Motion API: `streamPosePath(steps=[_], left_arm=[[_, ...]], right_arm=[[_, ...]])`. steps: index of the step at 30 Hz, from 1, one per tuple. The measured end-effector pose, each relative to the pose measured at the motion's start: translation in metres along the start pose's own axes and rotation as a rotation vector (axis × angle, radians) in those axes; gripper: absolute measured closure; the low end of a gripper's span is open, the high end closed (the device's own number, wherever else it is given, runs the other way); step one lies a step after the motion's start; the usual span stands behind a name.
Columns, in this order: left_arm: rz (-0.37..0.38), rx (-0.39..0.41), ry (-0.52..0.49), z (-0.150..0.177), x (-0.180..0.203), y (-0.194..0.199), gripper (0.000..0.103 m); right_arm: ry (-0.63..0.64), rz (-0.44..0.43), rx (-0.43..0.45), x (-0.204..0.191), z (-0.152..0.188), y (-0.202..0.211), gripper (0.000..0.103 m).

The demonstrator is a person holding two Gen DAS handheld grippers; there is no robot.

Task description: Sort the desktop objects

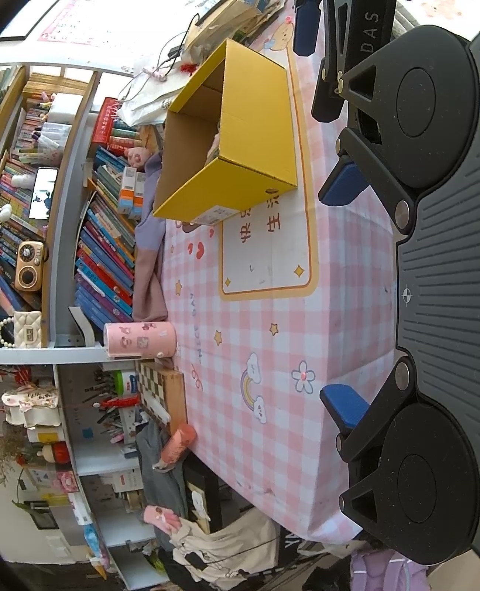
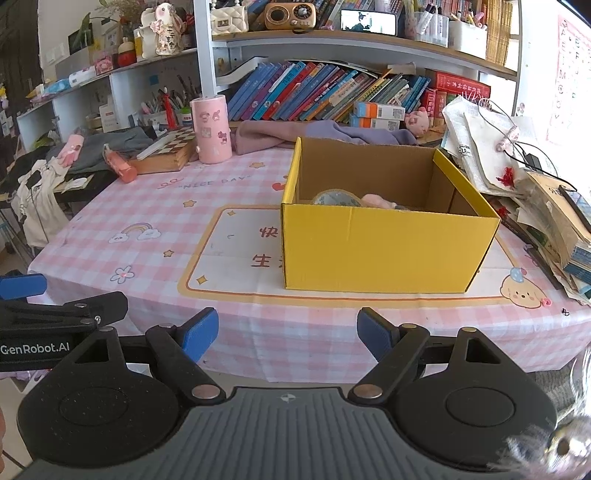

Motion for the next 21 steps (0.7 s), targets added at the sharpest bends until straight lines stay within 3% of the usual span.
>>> streamPosePath(steps=[21], left_arm=[[0.001, -0.017, -0.005, -0.0015, 0.0028, -0.0064, 0.000]], right_arm=[[-0.007, 0.005, -0.011, 0.0040, -0.0009, -0.0046, 0.022]])
Point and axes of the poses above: each gripper's, at about its wrist camera, not at the fingertips, and y roughly against the way its jaws point, x to its right, z to its underside, the point moved 1 cm from there along -y, roughly the way its jaws point, and after that the axes turned 13 degrees about -z, right-handed, at the moved point
